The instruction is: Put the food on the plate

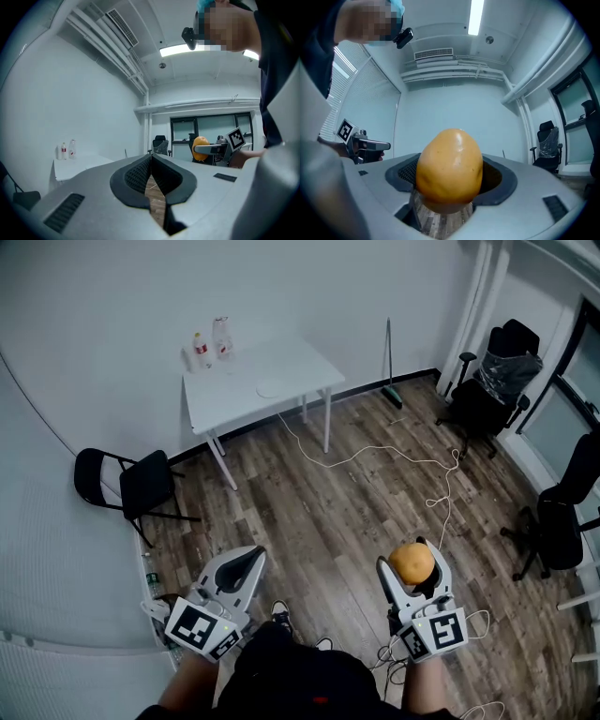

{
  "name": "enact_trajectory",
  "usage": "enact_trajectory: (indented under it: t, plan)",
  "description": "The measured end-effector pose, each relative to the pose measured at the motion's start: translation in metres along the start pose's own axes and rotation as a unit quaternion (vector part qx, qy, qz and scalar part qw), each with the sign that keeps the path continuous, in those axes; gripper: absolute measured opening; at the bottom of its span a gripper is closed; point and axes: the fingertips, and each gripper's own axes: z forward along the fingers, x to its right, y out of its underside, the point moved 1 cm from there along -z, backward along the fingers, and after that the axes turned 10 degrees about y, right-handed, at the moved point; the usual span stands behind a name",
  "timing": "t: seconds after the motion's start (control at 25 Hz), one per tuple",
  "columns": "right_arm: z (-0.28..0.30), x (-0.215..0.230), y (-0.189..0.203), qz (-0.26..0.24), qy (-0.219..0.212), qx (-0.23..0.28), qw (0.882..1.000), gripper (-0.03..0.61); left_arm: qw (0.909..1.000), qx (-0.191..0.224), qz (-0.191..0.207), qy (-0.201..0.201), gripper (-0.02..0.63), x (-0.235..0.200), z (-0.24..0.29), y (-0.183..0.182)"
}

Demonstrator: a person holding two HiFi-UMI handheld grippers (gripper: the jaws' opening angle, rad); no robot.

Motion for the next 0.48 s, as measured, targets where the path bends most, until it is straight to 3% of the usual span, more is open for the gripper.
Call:
enact_trajectory:
  t: [0.24, 0.36, 0.48]
  plan:
    - [0.040, 0.022, 0.012, 0.022, 0.006, -0.022, 0.999, 0.351, 0.9999, -0.003, -0.013, 0.008, 0.023, -0.034, 0.036, 0.006]
    - [0.070, 0.031, 0.020, 0.006, 0.020, -0.035, 0.999, 0.351, 0.9996, 0.002, -0.023, 0.018, 0.023, -0.067, 0.058, 0.011]
    - [0.107, 0.035, 0.020, 0.022, 0.026, -0.035, 0.999, 0.351, 0.9989, 0.007, -0.028, 0.035, 0.023, -0.097, 0.083, 0.012]
